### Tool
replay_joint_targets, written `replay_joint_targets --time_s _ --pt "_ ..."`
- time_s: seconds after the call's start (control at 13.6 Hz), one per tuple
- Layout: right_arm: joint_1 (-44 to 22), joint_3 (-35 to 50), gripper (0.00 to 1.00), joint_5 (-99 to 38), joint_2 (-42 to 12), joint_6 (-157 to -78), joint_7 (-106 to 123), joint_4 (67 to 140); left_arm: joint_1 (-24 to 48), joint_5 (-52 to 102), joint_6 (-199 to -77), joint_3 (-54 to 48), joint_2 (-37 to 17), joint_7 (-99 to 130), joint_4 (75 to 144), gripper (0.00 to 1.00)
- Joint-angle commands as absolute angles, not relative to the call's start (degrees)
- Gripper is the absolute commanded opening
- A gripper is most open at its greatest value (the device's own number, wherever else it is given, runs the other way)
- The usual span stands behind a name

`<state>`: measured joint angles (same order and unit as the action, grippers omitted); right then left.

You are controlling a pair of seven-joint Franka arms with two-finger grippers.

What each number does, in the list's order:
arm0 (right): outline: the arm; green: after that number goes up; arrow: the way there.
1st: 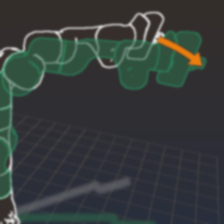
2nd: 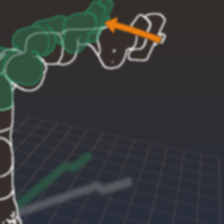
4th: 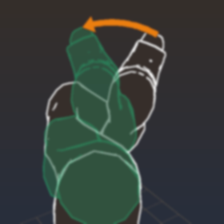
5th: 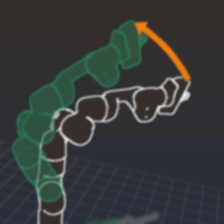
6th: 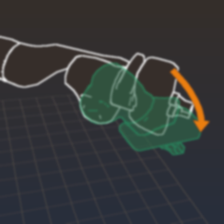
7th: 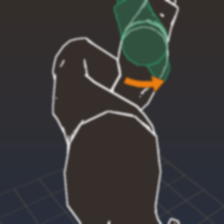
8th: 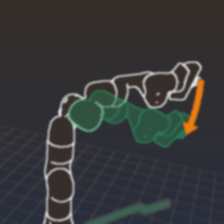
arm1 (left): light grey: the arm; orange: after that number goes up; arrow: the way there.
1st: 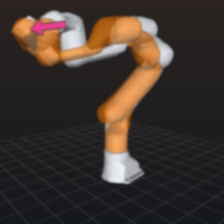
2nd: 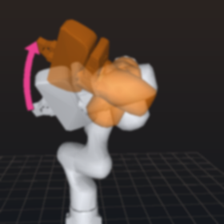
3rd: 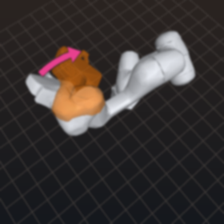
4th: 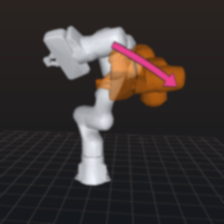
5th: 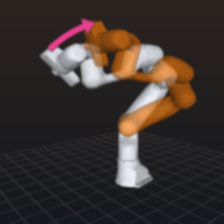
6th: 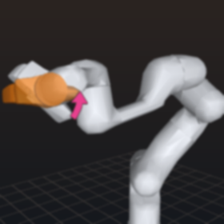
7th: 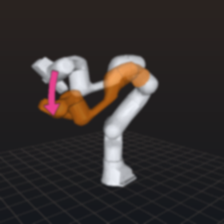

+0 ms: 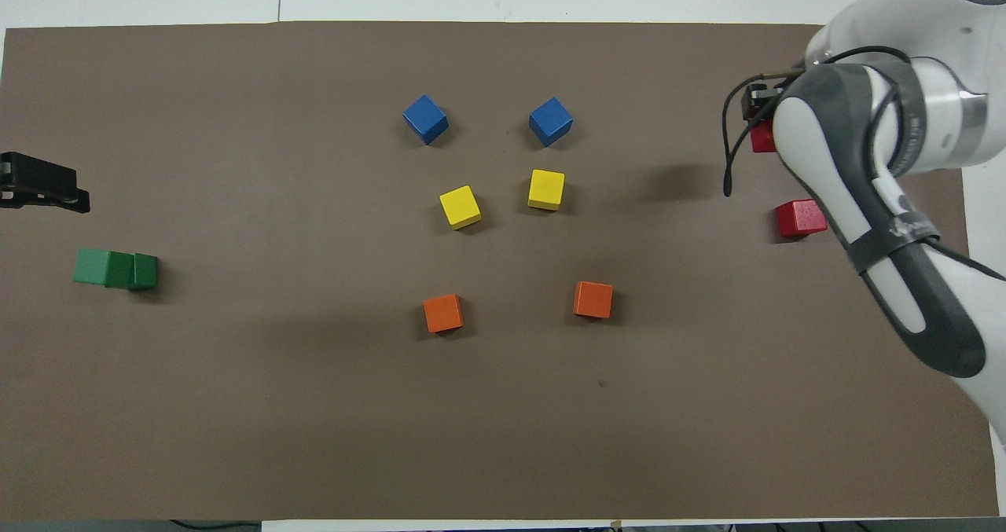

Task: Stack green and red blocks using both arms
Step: 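Lower the red cube with the right gripper beside the first red cube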

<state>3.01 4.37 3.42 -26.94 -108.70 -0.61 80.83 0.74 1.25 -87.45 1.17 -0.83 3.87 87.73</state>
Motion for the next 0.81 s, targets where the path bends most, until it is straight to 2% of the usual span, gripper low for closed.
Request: replay_joint_targets --time_s 0.0,0.07,0.37,0.66,0.73 --pt "8.25 5.19 0.0 -0.17 -19.97 -110.82 6.75 92.34 -0.44 0.79 -82.37 0.26 -0.44 3.07 84.12 1.0" --pt "8.35 5.01 0.0 -0.09 -18.21 -110.83 6.77 94.2 -0.87 0.7 -82.44 0.26 -0.09 2.99 84.2 1.0" --pt "10.37 4.66 0.0 1.83 -16.7 -111.79 4.84 97.29 -1.76 0.97 -85.78 -0.26 1.76 2.64 87.71 1.0" --pt "11.6 4.75 0.0 3.43 -14.16 -123.63 4.83 106.32 -2.11 0.97 -87.1 -0.52 2.2 2.55 89.2 1.0" --pt "11.6 4.75 0.0 3.43 -13.89 -124.18 4.83 107.3 -2.28 0.97 -87.19 -0.79 2.2 2.64 89.21 1.0"
